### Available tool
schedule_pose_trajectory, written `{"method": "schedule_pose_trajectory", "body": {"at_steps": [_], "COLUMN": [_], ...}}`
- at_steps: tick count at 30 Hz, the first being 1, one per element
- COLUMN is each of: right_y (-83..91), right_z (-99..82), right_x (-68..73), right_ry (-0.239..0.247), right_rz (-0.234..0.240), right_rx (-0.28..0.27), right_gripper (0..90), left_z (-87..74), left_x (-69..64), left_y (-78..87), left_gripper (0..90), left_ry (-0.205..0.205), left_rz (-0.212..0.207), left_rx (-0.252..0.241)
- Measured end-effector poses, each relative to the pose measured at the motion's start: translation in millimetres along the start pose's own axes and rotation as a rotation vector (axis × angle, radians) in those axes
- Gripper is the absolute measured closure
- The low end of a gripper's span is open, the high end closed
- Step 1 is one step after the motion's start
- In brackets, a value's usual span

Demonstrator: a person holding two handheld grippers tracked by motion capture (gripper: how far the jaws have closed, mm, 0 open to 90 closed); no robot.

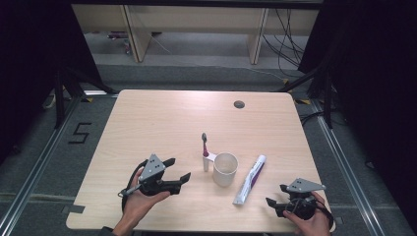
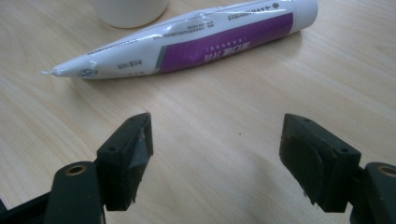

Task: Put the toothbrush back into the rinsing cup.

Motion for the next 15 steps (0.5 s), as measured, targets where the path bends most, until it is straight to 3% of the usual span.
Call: {"method": "schedule_pose_trajectory", "body": {"at_steps": [2, 5, 15], "right_y": [-0.2, 0.0, 0.2], "right_z": [0.7, -1.5, -1.9], "right_x": [-1.7, 1.0, -1.3], "right_ry": [0.018, -0.027, -0.023], "right_rz": [-0.006, 0.006, -0.002], "right_rx": [-0.006, 0.001, 0.000], "right_gripper": [26.9, 26.9, 26.8], "left_z": [-1.3, -6.5, -26.6], "left_x": [-0.3, -0.2, 1.1], "left_y": [1.4, 7.8, 17.8], "left_gripper": [24.0, 23.8, 21.6], "left_ry": [0.000, -0.007, -0.012], "left_rz": [-0.004, 0.002, 0.002], "left_rx": [-0.006, 0.009, 0.027]}}
Point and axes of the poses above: each handheld gripper's, and its own axes: y roughly backward along the jaws, z roughly out of its top, x roughly to its left, the point moved 7 cm from there along -y, roughly forward along the jaws, and after that the axes turned 13 degrees about z, right-handed, at the moved point
